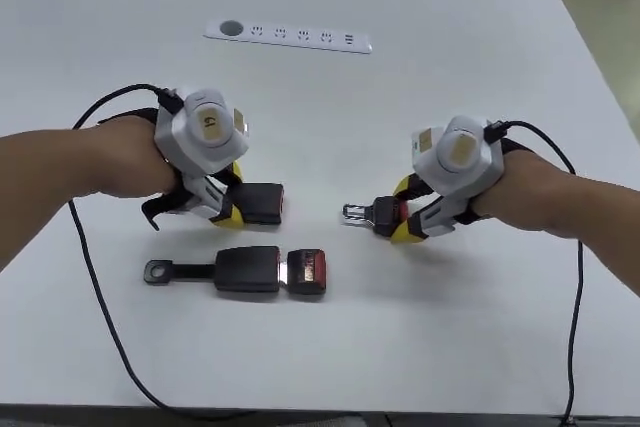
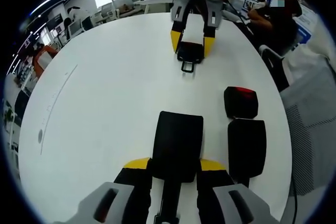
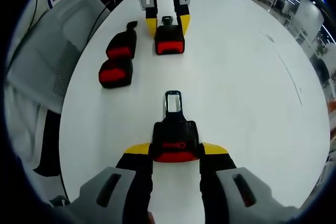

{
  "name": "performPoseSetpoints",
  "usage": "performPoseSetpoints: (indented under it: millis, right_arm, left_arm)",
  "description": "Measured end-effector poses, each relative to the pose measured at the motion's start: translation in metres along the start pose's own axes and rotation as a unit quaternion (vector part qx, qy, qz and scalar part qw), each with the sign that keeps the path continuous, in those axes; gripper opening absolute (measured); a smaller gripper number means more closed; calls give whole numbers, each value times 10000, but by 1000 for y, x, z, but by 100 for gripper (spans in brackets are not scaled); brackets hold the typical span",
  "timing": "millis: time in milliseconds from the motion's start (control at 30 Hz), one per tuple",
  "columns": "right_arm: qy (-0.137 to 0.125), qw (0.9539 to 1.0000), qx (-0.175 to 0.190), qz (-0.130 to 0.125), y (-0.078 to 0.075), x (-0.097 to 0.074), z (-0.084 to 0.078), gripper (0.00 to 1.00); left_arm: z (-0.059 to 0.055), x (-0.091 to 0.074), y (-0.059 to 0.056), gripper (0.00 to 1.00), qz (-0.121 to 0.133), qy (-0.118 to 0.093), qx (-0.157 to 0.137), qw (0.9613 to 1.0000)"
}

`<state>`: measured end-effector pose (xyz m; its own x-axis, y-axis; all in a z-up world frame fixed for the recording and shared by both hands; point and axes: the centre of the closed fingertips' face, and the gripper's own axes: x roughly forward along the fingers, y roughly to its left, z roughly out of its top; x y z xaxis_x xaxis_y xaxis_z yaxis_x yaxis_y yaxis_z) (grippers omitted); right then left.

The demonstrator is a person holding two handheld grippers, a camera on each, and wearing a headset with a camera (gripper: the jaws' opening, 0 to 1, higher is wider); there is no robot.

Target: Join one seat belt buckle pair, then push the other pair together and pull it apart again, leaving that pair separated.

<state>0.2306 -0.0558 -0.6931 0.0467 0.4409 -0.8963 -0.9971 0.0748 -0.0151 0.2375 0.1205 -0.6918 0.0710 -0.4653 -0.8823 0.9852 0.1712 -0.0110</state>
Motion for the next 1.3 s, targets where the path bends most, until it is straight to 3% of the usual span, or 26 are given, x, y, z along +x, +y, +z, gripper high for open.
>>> performPoseSetpoints:
  millis: [400, 600, 933, 1300]
  right_arm:
    - [-230, 9997, 46, -3, 5, 19, 43, 32]
    - [-180, 9998, -28, -39, 4, 30, 61, 32]
    - [-75, 9996, -257, -119, 7, 33, 72, 33]
    - [-112, 9997, -208, -51, 3, 36, 82, 32]
  left_arm:
    - [0, -1, -1, 34, 24, 6, -63, 10000]
    - [0, -1, -1, 34, 56, -20, -111, 9999]
    - [0, -1, -1, 34, 68, 7, -126, 9999]
    - [2, -2, -3, 33, 66, 5, -78, 9999]
